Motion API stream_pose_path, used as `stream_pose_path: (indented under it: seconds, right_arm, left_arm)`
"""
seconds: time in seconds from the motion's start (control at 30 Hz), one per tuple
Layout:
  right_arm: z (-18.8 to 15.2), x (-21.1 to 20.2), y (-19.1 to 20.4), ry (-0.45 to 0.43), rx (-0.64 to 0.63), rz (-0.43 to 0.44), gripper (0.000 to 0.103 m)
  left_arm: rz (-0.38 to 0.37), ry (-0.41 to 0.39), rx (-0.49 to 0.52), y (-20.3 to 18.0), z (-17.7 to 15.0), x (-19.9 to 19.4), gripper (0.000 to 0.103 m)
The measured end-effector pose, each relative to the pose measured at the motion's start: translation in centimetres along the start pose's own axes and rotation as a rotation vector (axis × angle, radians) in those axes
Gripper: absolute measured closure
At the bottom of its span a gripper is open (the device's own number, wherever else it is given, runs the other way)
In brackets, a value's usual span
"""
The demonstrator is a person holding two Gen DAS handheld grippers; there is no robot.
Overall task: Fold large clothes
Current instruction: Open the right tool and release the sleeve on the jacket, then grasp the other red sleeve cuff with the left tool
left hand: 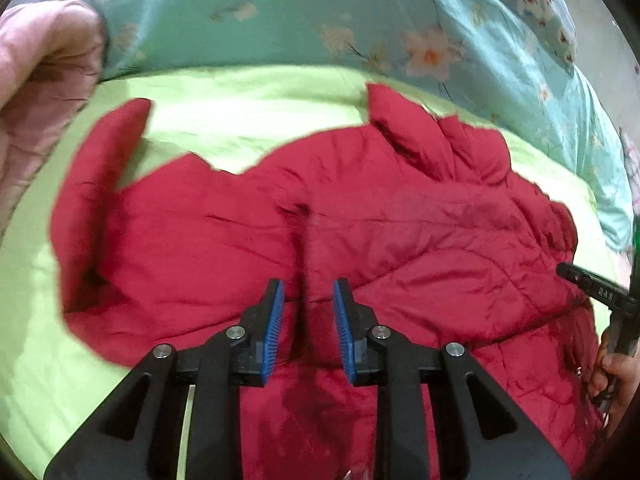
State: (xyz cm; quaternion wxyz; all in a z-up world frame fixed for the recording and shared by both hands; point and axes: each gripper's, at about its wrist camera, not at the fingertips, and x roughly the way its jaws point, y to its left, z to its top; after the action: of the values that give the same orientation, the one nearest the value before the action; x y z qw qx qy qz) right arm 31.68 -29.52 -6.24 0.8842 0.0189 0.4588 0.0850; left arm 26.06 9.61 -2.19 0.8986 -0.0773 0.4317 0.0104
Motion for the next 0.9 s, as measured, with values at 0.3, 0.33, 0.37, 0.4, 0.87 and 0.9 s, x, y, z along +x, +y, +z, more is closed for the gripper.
stream_pose_path:
  seconds: [0.3,0.33,0.37,0.4,0.87,0.9]
  right_arm:
    - [-1.6,-3.5,0.7,-0.043,0.009,0.076,0.060]
    - [-1.8,-3.7,0.8,-0.044,0.008,0.081,0.060]
    - [-2.0,-4.0,0.9,-0.045,0.008,0.089,0.060]
    - [-2.2,-4.2,1.0,-0.045,0.006,0.095,0.060]
    - [-3.9,-5.9,3.7,-0.031,-0.023,0.167,0.060]
    - [-4.0,-5.9,3.8,-0.028,-0.028,0.167,0.059]
  left_arm:
    - [0.100,-0.123,-0.195,8.7,1.7,-3.9,0.079]
    - [0.112,-0.127,-0.206,9.3,1.9,-3.9,0.079]
    - [0.132,-0.134,-0.221,10.1,2.1,-3.9,0.079]
    - [0.143,-0.138,-0.231,10.7,2.4,-3.8,0.076]
    - [0.248,0.007,-0.200,13.5,5.5,3.8,0.057]
    - [0.251,0.007,-0.200,13.6,5.6,3.9,0.061]
